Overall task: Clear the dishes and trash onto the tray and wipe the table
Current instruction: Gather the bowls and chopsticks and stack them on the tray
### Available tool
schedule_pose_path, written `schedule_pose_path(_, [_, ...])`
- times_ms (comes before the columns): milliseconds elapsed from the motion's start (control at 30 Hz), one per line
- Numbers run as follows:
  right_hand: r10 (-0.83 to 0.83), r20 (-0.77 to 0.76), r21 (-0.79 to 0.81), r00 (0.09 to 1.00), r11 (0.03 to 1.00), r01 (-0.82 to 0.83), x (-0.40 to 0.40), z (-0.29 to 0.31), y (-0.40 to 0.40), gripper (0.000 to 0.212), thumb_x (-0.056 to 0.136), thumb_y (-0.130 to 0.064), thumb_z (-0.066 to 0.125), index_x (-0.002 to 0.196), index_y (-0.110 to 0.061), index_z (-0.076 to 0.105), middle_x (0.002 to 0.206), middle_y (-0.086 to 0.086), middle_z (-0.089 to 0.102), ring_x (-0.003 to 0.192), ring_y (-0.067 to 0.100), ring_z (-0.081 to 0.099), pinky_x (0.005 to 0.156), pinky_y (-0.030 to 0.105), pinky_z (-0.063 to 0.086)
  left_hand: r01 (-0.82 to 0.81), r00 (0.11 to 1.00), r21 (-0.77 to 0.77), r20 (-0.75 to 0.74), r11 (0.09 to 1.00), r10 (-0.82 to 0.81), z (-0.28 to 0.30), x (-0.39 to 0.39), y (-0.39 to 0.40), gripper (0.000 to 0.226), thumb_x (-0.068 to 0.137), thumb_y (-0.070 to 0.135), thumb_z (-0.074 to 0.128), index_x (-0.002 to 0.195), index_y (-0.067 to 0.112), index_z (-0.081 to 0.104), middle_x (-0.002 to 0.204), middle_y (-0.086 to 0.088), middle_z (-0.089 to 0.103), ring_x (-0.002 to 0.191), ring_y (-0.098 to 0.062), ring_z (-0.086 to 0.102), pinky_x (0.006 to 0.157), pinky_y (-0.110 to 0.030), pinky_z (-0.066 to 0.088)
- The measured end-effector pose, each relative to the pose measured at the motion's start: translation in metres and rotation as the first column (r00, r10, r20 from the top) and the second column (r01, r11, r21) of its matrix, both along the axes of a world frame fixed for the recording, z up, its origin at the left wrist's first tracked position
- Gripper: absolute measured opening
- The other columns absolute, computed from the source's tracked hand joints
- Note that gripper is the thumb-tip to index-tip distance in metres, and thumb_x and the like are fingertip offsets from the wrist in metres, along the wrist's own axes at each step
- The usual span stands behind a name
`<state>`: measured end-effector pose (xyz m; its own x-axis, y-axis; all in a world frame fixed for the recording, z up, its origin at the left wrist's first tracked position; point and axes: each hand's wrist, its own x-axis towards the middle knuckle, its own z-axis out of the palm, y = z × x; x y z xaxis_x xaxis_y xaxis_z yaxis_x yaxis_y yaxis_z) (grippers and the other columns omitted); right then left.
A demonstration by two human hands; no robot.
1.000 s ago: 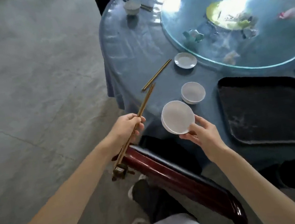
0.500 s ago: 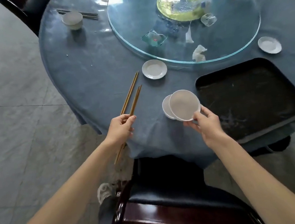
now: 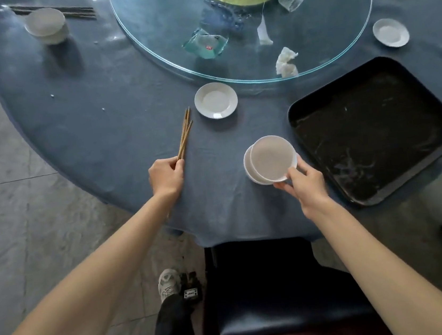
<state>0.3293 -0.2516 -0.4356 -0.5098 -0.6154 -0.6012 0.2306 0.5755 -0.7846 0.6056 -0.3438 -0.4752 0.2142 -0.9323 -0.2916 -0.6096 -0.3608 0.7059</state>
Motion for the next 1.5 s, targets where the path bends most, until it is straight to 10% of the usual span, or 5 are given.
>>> schedule_pose_path(300, [-0.006, -0.002, 0.064, 1.0, 0.998, 0.006, 0.004, -0.018, -0.002, 0.062, 0.093, 0.003, 0.058, 0.148, -0.027, 0.056, 0.069, -0.039, 0.066, 0.079, 0.006, 0.076, 0.081, 0.031, 0.064, 0.002, 0.989, 0.034, 0.146, 0.999, -0.007, -0.024, -0.006, -0.024, 0.031, 0.099, 0.032, 0.058, 0.121, 0.016, 0.073, 0.115, -0.015, 0.069, 0.11, -0.034, 0.062, 0.089, -0.038, 0.048])
schedule_pose_path(600, [-0.024, 0.08, 0.072, 0.997, 0.997, 0.018, 0.004, -0.028, -0.006, 0.046, 0.099, -0.006, 0.053, 0.142, -0.022, 0.056, 0.134, 0.007, 0.061, 0.116, 0.023, 0.066, 0.066, 0.026, 0.062, 0.024, 0.96, 0.054, 0.276, 0.998, -0.038, -0.023, -0.018, -0.033, 0.023, 0.091, 0.035, 0.065, 0.092, 0.014, 0.076, 0.1, -0.012, 0.069, 0.095, -0.032, 0.065, 0.078, -0.037, 0.051])
schedule_pose_path(1133, [0.002, 0.208, 0.108, 0.978, 0.994, -0.025, -0.002, -0.036, -0.01, 0.043, 0.098, -0.008, 0.047, 0.136, -0.025, 0.057, 0.127, 0.009, 0.067, 0.092, 0.028, 0.077, 0.066, 0.031, 0.062, 0.072, 0.887, 0.292, 0.418, 0.954, -0.195, -0.017, -0.03, -0.05, 0.02, 0.082, 0.019, 0.065, 0.094, 0.006, 0.056, 0.103, -0.017, 0.064, 0.102, -0.04, 0.064, 0.072, -0.035, 0.044])
schedule_pose_path(1333, [-0.068, 0.312, 0.04, 0.948, 0.998, 0.058, 0.001, -0.035, -0.009, 0.048, 0.095, -0.001, 0.048, 0.137, -0.023, 0.058, 0.128, 0.007, 0.064, 0.09, 0.022, 0.077, 0.078, 0.04, 0.065, 0.207, 0.884, 0.344, 0.335, 0.916, -0.325, -0.013, -0.011, -0.049, 0.025, 0.077, 0.025, 0.064, 0.071, 0.009, 0.047, 0.078, -0.011, 0.056, 0.088, -0.039, 0.065, 0.063, -0.03, 0.044])
schedule_pose_path(1500, [-0.028, 0.309, 0.005, 0.951, 1.0, 0.028, 0.018, -0.026, -0.006, 0.047, 0.094, -0.001, 0.049, 0.134, -0.023, 0.061, 0.13, 0.007, 0.063, 0.108, 0.026, 0.07, 0.083, 0.045, 0.064, 0.262, 0.96, 0.402, -0.019, 0.878, -0.278, -0.013, 0.024, -0.041, 0.019, 0.083, 0.025, 0.053, 0.08, 0.007, 0.049, 0.081, -0.019, 0.072, 0.069, -0.029, 0.07, 0.073, -0.043, 0.061])
